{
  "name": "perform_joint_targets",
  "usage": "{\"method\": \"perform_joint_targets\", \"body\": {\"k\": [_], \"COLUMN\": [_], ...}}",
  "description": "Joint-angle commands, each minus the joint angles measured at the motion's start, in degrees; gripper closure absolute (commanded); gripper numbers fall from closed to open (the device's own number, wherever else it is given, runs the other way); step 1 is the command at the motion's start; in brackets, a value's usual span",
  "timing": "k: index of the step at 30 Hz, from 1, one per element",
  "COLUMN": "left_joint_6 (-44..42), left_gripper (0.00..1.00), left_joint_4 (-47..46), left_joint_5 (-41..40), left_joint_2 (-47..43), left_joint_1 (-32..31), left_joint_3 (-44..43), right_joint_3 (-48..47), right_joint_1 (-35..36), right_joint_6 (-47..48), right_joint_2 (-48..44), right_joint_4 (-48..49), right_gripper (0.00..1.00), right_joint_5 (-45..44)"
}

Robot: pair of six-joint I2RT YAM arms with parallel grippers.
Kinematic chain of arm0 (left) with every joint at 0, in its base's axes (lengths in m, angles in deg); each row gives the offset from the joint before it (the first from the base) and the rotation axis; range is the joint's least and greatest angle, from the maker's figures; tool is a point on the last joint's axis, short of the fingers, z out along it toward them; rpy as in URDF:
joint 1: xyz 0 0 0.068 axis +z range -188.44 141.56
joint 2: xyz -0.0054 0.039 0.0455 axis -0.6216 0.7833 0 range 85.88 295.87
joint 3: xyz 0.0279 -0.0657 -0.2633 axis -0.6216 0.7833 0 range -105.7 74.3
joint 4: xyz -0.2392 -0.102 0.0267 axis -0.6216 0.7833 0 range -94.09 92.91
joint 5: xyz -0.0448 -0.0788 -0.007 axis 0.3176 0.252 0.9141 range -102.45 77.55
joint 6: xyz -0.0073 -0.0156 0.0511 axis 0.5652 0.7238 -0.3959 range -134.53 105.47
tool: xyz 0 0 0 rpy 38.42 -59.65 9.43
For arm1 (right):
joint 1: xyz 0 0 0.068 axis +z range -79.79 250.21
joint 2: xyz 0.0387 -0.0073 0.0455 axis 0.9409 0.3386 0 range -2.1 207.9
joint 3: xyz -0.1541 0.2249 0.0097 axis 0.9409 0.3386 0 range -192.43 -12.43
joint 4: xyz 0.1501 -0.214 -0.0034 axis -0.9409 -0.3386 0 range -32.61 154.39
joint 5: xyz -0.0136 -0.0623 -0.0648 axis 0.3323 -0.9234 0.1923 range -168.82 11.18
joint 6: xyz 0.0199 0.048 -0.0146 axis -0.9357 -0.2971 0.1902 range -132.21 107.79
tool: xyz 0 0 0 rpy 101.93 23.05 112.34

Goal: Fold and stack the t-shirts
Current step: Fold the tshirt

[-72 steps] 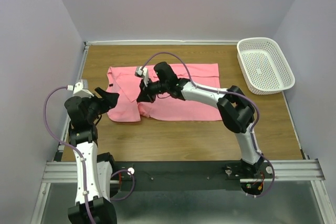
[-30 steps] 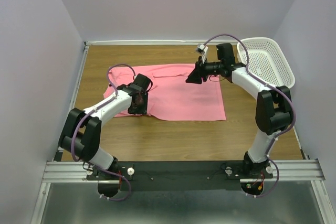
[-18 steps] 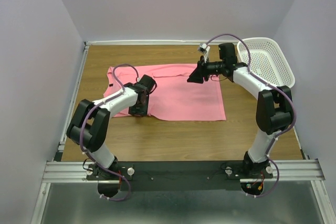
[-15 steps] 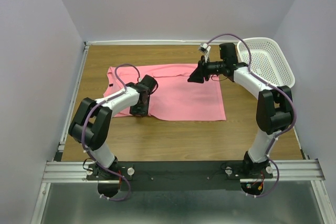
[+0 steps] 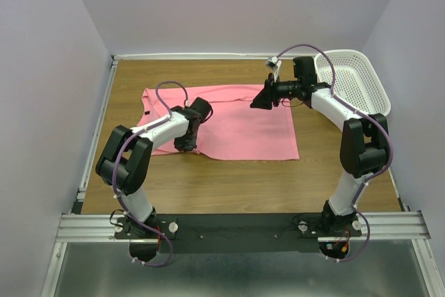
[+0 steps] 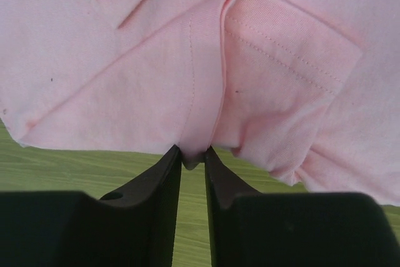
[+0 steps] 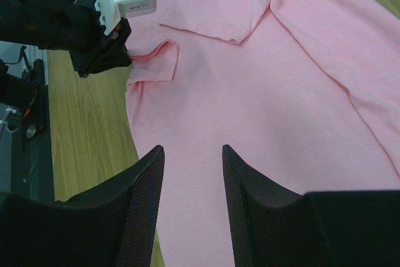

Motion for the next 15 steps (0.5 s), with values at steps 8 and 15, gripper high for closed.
{"method": "perform_joint_targets", "body": {"k": [8,15], "left_joint_6": [-0.9,-2.8], "left_gripper": [0.87,1.00], "left_joint_4": [1.4,-0.1], "left_joint_5": [-0.6,0.7], "left_joint_2": [-1.7,-3.8], "left_joint_1": [-1.0,-1.0], "left_joint_3": [-3.2,-2.9], "right_joint_3": [0.0,0.5], "right_joint_1": [-0.5,-0.6], "right_joint_6": [0.9,31.7], "right_joint_2": [-0.3,-5.3], "right_joint_4": [-2.3,-26.4], "right_gripper": [0.50,0.49], "right_joint_5": [-0.7,-12.7]}}
